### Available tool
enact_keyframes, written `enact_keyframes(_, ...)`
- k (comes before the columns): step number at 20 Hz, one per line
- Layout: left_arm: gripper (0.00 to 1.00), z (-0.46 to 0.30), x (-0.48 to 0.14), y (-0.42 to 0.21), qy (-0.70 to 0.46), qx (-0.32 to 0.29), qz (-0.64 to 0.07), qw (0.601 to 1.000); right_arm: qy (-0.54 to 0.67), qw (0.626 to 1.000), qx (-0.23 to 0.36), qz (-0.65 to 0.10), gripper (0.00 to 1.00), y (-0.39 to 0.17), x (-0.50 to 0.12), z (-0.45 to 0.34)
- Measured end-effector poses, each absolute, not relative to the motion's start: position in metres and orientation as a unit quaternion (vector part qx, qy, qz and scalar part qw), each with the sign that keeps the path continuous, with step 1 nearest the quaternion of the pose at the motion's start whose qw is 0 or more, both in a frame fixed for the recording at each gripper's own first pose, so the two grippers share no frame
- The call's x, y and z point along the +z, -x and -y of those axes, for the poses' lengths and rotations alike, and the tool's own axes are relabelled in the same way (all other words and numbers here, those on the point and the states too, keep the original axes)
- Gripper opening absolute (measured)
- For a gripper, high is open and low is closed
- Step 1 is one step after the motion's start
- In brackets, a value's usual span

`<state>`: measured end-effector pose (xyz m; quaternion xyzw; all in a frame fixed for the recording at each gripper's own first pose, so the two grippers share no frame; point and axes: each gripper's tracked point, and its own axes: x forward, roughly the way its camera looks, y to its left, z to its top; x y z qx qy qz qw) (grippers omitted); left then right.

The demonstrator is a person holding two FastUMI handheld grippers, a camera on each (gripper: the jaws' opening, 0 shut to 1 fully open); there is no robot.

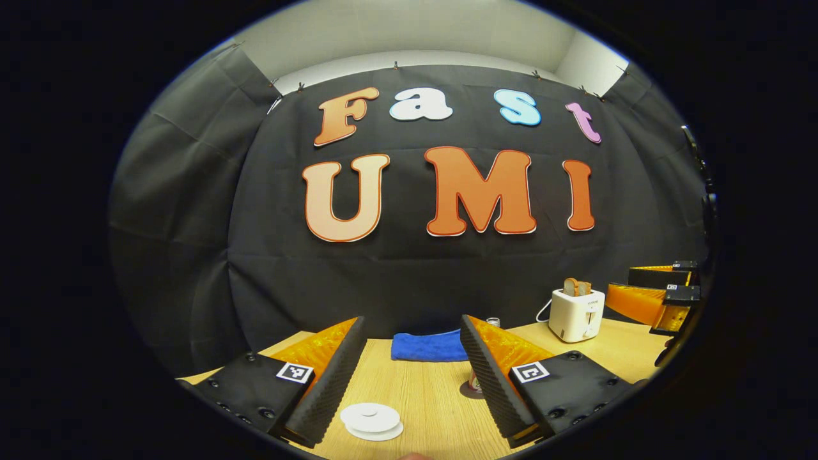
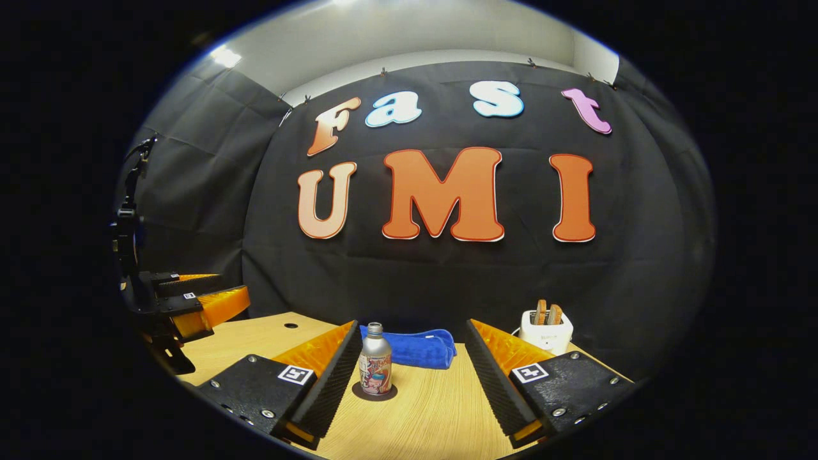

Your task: Open the teacup lid with one hand, grasp the water bottle and pour water into the teacup with the other hand; after pouring, place the water bottle on the coaster and then close the teacup lid.

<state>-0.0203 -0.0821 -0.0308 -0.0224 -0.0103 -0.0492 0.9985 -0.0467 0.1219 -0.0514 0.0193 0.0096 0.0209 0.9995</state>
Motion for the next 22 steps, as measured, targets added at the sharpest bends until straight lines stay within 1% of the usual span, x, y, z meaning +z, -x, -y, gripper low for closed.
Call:
enact_keyframes(1, 0.97, 0.082, -0.031, 0.02, 0.023, -0.05, 0.009, 0.998, -0.019, 1.0, 0.022, -0.011, 0.97, 0.047, -0.052, -0.123)
enact_keyframes(2, 0.94, 0.082, -0.032, 0.021, 0.023, -0.048, 0.009, 0.999, -0.019, 0.999, 0.023, -0.013, 0.97, 0.047, -0.052, -0.123)
enact_keyframes(3, 0.97, 0.082, -0.032, 0.02, 0.024, -0.048, 0.009, 0.999, -0.019, 0.999, 0.023, -0.013, 0.97, 0.047, -0.053, -0.123)
enact_keyframes(6, 0.97, 0.081, -0.033, 0.02, 0.024, -0.047, 0.008, 0.999, -0.019, 0.999, 0.023, -0.012, 0.97, 0.047, -0.052, -0.124)
enact_keyframes(7, 1.0, 0.08, -0.033, 0.02, 0.024, -0.046, 0.008, 0.999, -0.019, 1.0, 0.022, -0.012, 0.97, 0.048, -0.052, -0.124)
enact_keyframes(9, 1.0, 0.078, -0.033, 0.021, 0.025, -0.044, 0.008, 0.999, -0.019, 1.0, 0.022, -0.011, 0.97, 0.047, -0.052, -0.124)
enact_keyframes(10, 0.97, 0.077, -0.035, 0.021, 0.025, -0.042, 0.007, 0.999, -0.019, 1.0, 0.021, -0.012, 0.97, 0.047, -0.052, -0.124)
enact_keyframes(13, 0.97, 0.074, -0.037, 0.022, 0.023, -0.039, 0.006, 0.999, -0.018, 1.0, 0.021, -0.013, 0.97, 0.048, -0.052, -0.124)
enact_keyframes(14, 1.0, 0.072, -0.037, 0.022, 0.024, -0.037, 0.006, 0.999, -0.017, 1.0, 0.02, -0.013, 0.97, 0.048, -0.052, -0.125)
enact_keyframes(15, 0.97, 0.072, -0.037, 0.023, 0.024, -0.037, 0.006, 0.999, -0.017, 1.0, 0.02, -0.014, 0.97, 0.048, -0.052, -0.125)
enact_keyframes(17, 0.97, 0.07, -0.038, 0.023, 0.024, -0.035, 0.005, 0.999, -0.016, 1.0, 0.019, -0.015, 0.97, 0.048, -0.054, -0.126)
enact_keyframes(18, 1.0, 0.07, -0.038, 0.024, 0.023, -0.034, 0.005, 0.999, -0.015, 1.0, 0.02, -0.015, 0.97, 0.048, -0.054, -0.127)
enact_keyframes(19, 0.97, 0.069, -0.038, 0.023, 0.023, -0.034, 0.005, 0.999, -0.015, 1.0, 0.019, -0.015, 0.97, 0.048, -0.054, -0.127)
enact_keyframes(22, 0.97, 0.068, -0.038, 0.023, 0.021, -0.031, 0.005, 0.999, -0.014, 1.0, 0.02, -0.015, 0.97, 0.046, -0.054, -0.128)
